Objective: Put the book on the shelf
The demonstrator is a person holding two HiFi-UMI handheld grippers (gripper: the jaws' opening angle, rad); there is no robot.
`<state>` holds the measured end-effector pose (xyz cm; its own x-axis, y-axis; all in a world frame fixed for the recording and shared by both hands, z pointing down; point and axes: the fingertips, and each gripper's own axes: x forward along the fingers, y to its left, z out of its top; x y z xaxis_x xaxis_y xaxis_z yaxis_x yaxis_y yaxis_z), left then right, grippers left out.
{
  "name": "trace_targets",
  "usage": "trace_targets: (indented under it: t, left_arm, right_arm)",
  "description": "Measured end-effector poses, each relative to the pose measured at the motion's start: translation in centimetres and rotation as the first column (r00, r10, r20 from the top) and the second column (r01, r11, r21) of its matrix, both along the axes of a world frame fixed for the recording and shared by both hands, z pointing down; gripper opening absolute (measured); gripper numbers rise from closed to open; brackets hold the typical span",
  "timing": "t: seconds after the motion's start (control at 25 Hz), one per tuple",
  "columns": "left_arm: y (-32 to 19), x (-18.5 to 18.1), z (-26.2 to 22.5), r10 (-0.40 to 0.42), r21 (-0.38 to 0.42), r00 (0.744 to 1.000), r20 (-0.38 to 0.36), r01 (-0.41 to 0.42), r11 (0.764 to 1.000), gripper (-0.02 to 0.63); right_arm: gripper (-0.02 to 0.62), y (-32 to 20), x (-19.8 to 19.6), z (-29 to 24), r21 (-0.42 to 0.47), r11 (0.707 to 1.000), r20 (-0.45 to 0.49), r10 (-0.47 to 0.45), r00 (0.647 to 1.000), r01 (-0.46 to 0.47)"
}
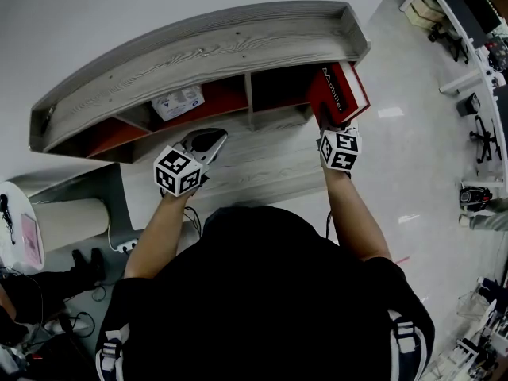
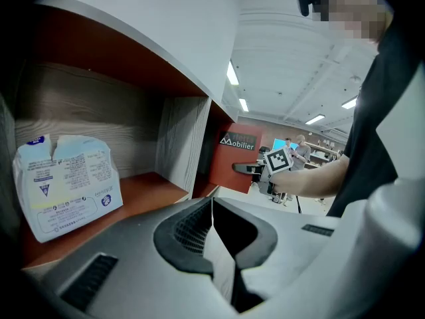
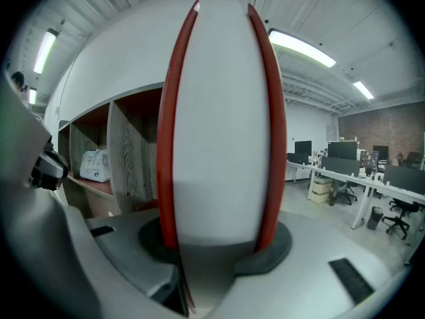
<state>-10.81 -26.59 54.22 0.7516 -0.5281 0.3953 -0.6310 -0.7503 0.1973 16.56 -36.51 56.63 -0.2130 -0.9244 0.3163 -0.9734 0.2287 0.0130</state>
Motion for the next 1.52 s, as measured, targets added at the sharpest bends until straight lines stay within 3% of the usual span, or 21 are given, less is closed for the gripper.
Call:
trace_targets:
  t: [0.24,1.36,1.52]
  left_arm:
    - [-0.2,0.2,-0.1,0.014,-0.004,0.999,-0.032,-0.014,1.000,0.023]
    - [-0.4,-0.8,1.3,0.001,-0.033,0.999,-0.048,-0.003,0.999,0.023]
    - [-0.4,-0.9,1.3,0.001,-0.035,0.999,-0.052,-0.002,0.999,0.023]
  right_arm:
    - [0.173,-0.7,-0.2,0.2,0.007,1.000,-0.003,0.009,1.000,-0.009]
    - [0.175,-3.2,-1.4,1.0,-0.006,0.999,-0.022,0.051,0.998,-0.051]
    - [0.214,-3.3,-0.9,1.7,-0.029,0.997,-0.021,0.070,0.997,-0.071]
